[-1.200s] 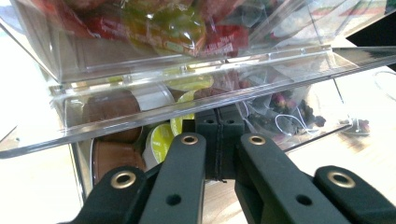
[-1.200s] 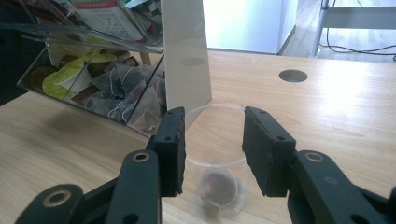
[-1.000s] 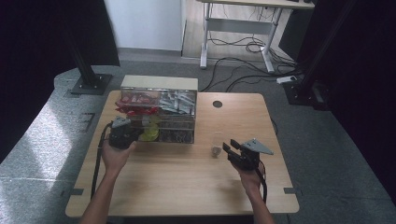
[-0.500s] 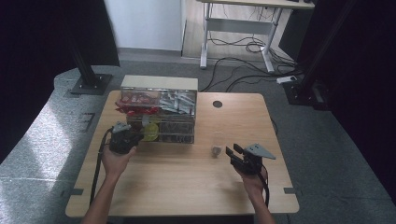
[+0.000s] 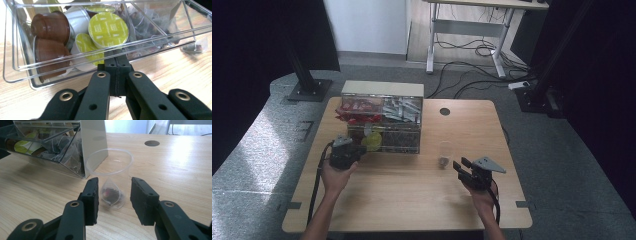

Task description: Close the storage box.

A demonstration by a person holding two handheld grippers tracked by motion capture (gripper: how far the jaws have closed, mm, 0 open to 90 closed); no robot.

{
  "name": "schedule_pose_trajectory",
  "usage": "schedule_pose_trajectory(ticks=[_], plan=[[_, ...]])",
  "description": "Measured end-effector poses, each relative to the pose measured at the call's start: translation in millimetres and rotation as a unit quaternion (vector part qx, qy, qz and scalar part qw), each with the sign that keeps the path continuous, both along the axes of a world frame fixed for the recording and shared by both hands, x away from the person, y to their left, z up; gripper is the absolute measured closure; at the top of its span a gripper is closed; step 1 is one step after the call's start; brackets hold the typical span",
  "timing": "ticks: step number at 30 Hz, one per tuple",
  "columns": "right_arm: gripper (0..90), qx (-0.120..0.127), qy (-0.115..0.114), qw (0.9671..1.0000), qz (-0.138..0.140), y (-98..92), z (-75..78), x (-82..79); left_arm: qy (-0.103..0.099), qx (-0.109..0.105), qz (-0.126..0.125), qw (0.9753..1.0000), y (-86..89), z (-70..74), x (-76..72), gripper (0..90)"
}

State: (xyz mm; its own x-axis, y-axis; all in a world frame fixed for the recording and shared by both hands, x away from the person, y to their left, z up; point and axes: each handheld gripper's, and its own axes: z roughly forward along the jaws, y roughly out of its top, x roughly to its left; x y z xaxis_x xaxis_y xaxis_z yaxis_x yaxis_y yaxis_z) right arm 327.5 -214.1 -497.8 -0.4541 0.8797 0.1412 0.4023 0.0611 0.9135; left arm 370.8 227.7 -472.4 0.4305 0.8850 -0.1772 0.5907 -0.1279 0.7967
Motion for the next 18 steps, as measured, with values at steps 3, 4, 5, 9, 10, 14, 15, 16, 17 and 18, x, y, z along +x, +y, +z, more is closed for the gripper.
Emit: schedule_pose_trajectory(ticks=[3,4,5,9,10,14,15,16,17,18], plan=[[57.6,0.0,0.001,1.0,0.001,0.7,-0.5,-0.9,0.002,-0.001,0.0,1.0,-0.1,-2.6,0.0,90.0],[57.6,-0.001,0.001,1.0,0.001,0.8,-0.6,-1.1,0.003,-0.002,0.001,1.0,-0.5,-3.6,-0.1,90.0],[57.6,-0.001,0.001,1.0,0.002,0.8,-0.7,-1.4,0.005,-0.001,0.0,1.0,-0.4,-4.5,-0.1,90.0],[57.6,-0.002,0.0,1.0,0.002,0.2,-0.8,-2.2,0.011,0.0,-0.003,0.9999,-1.1,-8.6,0.5,90.0],[57.6,-0.002,0.0,1.0,0.001,0.0,-0.8,-2.4,0.012,-0.001,-0.003,0.9999,-1.3,-9.9,0.8,90.0],[57.6,-0.003,0.001,1.0,0.001,-0.1,-1.6,-2.7,0.019,0.0,-0.006,0.9998,-1.7,-14.0,1.8,90.0],[57.6,-0.003,0.001,1.0,0.001,-0.1,-1.9,-2.7,0.02,0.001,-0.006,0.9998,-1.7,-14.8,2.0,90.0],[57.6,-0.003,0.002,1.0,0.001,0.0,-2.2,-2.8,0.02,-0.002,-0.006,0.9998,-2.2,-15.6,2.0,90.0],[57.6,-0.003,0.002,1.0,0.001,0.0,-2.4,-2.8,0.02,-0.002,-0.006,0.9998,-2.4,-16.2,2.0,90.0],[57.6,-0.004,0.002,1.0,0.001,0.0,-2.7,-2.8,0.022,-0.002,-0.007,0.9997,-2.5,-16.6,2.2,90.0]])
